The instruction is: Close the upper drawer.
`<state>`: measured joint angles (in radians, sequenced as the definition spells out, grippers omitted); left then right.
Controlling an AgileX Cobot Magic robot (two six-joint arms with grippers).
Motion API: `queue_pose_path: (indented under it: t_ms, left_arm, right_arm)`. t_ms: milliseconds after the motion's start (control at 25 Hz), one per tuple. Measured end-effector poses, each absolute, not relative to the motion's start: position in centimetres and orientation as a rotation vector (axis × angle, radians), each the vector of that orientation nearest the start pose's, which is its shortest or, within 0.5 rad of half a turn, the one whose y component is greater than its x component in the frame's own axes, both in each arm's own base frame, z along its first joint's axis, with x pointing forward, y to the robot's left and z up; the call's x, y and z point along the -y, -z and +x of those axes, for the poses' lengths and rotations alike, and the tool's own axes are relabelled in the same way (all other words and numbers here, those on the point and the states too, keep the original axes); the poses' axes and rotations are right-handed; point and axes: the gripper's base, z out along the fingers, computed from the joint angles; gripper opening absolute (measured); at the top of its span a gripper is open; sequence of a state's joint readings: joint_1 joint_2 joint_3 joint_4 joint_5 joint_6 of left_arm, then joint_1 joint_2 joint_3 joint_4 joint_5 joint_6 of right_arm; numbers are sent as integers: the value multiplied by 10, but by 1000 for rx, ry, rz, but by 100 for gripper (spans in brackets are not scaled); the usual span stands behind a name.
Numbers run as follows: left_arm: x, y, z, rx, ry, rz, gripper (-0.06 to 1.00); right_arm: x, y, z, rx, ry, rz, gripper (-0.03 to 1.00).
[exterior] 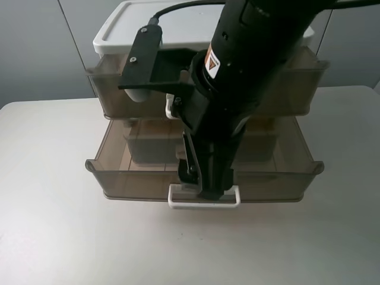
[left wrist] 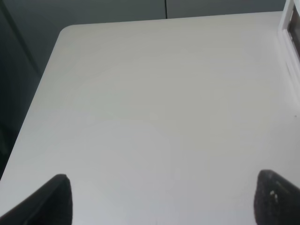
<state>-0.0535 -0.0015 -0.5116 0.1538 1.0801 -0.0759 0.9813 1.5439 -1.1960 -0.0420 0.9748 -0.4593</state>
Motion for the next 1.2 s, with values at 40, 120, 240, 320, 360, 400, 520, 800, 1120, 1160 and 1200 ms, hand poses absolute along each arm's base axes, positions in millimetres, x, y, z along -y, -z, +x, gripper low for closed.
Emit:
queue_pose_path:
  t_ms: [40, 120, 240, 320, 360, 400, 520, 800, 1120, 1160, 1200]
  left_arm:
    - [-13, -280, -7, -2042, -103, -33, 74]
    - [-13, -280, -7, -2042, -103, -33, 74]
    - [-13, -280, -7, -2042, -103, -33, 74]
    - [-13, -280, -7, -2042, -103, -33, 74]
    - [-13, -280, -7, -2042, -103, -33, 74]
    - [-13, -280, -7, -2042, -103, -33, 74]
    - [-13, -280, -7, -2042, -103, -33, 74]
    - [-13, -280, -7, -2042, -103, -33, 74]
    - [-13, -280, -7, -2042, -103, -33, 74]
    - [-13, -280, -7, -2042, -103, -33, 74]
    - [-13, -280, -7, -2042, -103, -33, 74]
  right_arm:
    - [-253, -278, 180, -2086, -59, -1846, 63]
    - [-250, -279, 189, -2073, -52, -1812, 63]
    - [-245, -280, 201, -2056, -37, -1764, 63]
    - [-240, -281, 210, -2057, -20, -1730, 63]
    - [-239, -281, 212, -2051, -16, -1723, 63]
    - [-238, -280, 214, -2050, -11, -1718, 63]
    - [-236, -277, 218, -2067, -9, -1710, 63]
    - [-234, -283, 211, -2091, -69, -1693, 63]
    - [-208, -332, 157, -2273, -412, -1560, 63]
    - [-198, -337, 159, -2305, -387, -1502, 63]
    - [-185, -344, 162, -2335, -351, -1418, 63]
